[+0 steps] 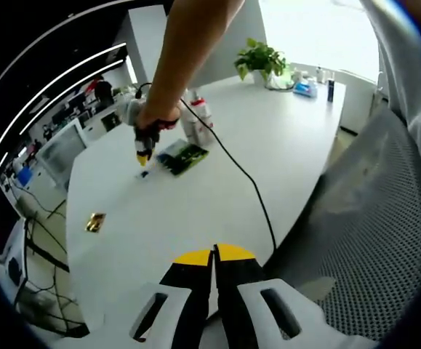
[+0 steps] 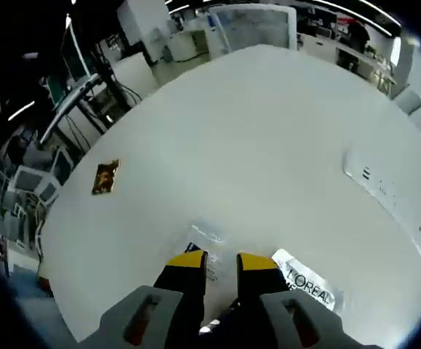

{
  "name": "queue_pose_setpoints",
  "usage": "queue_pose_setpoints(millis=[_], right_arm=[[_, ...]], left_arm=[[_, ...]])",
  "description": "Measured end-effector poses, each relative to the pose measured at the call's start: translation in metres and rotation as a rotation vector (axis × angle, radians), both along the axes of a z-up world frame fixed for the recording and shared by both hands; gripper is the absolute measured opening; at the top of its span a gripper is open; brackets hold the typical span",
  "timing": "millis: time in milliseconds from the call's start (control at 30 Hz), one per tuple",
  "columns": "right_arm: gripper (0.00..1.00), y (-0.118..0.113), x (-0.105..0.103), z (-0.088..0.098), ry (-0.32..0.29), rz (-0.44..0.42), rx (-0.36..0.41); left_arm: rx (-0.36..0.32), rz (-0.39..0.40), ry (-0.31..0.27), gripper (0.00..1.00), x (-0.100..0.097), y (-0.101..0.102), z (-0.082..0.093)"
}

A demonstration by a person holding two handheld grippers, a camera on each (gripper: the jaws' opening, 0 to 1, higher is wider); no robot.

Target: Arrange the skincare products in the storage area until every visible bottle or jar stands upright without overlapping.

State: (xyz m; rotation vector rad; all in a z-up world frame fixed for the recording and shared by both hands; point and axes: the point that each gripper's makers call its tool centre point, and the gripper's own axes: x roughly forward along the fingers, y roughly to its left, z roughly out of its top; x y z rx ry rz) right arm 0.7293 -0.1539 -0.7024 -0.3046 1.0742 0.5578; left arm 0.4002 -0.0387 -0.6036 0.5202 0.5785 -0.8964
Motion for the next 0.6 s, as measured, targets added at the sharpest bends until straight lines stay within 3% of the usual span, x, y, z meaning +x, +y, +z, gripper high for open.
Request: queue_pose_setpoints(millis=[167,233,333,367,467,600], right_arm=[[0.08,0.016,-0.006,-0.011,-0.023,0.338,-0.177],[0.08,0.018,-0.004,-0.015,-0.035,0.389,-0.211],[0.10,0.021,-0.007,-0.025,0.021,0.342,-0.162],[0.10,0.021,-0.001,-0.023,-0.002,0.320,-0.150],[0.09,0.018,0.002,-0.023,0.032,0.187,-0.085],[0.07,0.013,0.003,-0.022,0.056,0.131,-0.088]], left_arm=[[0.001,-0.005,0.004,0.00,-0.001,-0.001,-0.001],[0.003,-0.009,0.005,0.00,-0.002,-0.001,-0.001],[0.000,0.000,0.002,0.00,0.000,0.000,0.000],[0.000,0.002,-0.001,0.00,0.000,0.001,0.000],[0.004,-0.005,0.008,0.00,-0.001,0.000,-0.002],[0.002,0.001,0.007,0.00,0.000,0.001,-0.001]])
